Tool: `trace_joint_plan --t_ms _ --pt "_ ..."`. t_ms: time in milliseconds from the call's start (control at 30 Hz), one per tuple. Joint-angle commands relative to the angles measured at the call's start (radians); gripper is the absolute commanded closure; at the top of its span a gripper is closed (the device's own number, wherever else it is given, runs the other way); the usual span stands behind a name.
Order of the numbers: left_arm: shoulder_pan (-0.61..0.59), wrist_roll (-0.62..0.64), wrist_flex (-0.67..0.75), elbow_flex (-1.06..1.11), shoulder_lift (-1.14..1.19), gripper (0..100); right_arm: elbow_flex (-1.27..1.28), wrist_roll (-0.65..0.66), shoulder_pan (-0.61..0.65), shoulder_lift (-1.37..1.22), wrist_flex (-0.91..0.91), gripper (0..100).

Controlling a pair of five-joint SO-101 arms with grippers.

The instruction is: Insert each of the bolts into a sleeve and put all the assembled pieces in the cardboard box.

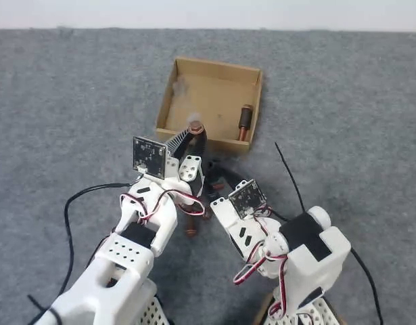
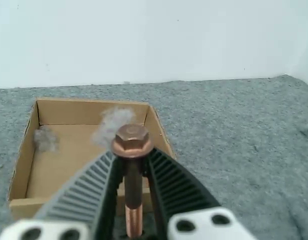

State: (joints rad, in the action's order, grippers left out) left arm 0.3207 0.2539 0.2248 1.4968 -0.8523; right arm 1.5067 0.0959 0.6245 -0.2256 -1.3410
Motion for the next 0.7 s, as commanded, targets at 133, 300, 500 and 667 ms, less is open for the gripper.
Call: trace_joint_plan --t_ms 133,300,500,667 --pt "0.0 -0.006 -0.018 -0.035 -0.015 99 -0.009 -0.009 -0.013 0.059 0.002 99.2" --pt "0.009 0.044 -0.038 -0.036 -0.015 99 -0.009 -0.009 -0.013 0.059 0.002 99.2" --pt "0.008 0.044 -0.038 -0.035 -0.015 99 -0.009 -0.009 -0.015 0.059 0.002 99.2" --pt "0.014 0.044 -0.026 -0.03 -0.015 99 -0.008 -0.009 -0.015 0.059 0.004 99.2"
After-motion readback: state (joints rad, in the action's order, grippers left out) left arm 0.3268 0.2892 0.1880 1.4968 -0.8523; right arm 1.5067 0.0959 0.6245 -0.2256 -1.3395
